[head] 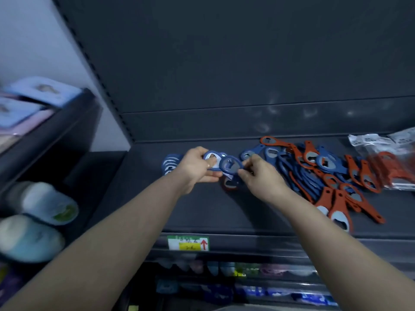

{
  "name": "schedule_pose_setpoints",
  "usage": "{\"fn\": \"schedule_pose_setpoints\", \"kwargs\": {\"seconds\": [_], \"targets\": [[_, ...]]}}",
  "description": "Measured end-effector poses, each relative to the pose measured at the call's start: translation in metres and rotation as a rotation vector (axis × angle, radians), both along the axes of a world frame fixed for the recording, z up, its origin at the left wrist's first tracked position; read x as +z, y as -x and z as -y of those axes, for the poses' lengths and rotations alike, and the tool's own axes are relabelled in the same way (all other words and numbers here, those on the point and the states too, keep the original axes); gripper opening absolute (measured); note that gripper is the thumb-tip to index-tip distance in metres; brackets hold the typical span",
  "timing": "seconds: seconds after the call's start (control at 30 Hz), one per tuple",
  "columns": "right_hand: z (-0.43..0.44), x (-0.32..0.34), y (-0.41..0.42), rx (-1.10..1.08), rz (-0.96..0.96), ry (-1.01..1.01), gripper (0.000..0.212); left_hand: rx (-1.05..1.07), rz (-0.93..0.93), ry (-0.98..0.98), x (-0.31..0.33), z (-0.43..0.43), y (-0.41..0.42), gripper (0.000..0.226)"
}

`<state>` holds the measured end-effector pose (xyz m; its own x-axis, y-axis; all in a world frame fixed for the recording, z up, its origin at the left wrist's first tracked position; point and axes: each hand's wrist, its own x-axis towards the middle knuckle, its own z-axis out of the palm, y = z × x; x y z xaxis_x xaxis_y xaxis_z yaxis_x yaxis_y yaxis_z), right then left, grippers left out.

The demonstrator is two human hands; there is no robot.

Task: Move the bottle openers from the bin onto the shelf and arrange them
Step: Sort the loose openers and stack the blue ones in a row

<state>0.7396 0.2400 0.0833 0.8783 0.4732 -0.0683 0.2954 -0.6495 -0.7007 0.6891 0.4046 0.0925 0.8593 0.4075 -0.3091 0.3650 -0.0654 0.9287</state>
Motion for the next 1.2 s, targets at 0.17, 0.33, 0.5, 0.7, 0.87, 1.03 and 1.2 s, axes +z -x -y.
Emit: {"fn": "schedule_pose_setpoints", "kwargs": {"seconds": [0.17,0.33,0.5,0.7,0.87,1.03,1.2], "targets": [[-0.036,-0.012,0.013,0.089,-0.101,-0.104,0.026,0.027,-0.082,-0.199,-0.014,-0.048,0.042,0.01],[-0.065,-0.018,0.019,0.094,-0.085,-0.038,0.018,0.151,-0.145,-0.427,-0.032,-0.099,0.072,0.017],[-0.077,-0.02,0.027,0.042,-0.049,-0.027,0.016,0.07,-0.141,-0.694,-0.046,-0.111,0.081,0.022],[-0.085,-0.025,0.035,0.171,-0.043,0.073,0.017,0.041,-0.023,-0.752,-0.057,-0.114,0.066,0.029],[-0.106,-0.029,0.047,0.189,0.087,0.189,0.025,0.107,0.037,-0.636,-0.064,-0.131,0.064,0.015],[-0.123,-0.03,0.053,0.165,0.324,0.316,0.028,-0.04,0.074,-0.548,-0.053,-0.139,0.077,0.03],[-0.128,-0.032,0.054,0.163,0.38,0.329,0.03,-0.223,0.006,-0.709,-0.05,-0.138,0.084,0.063]]}}
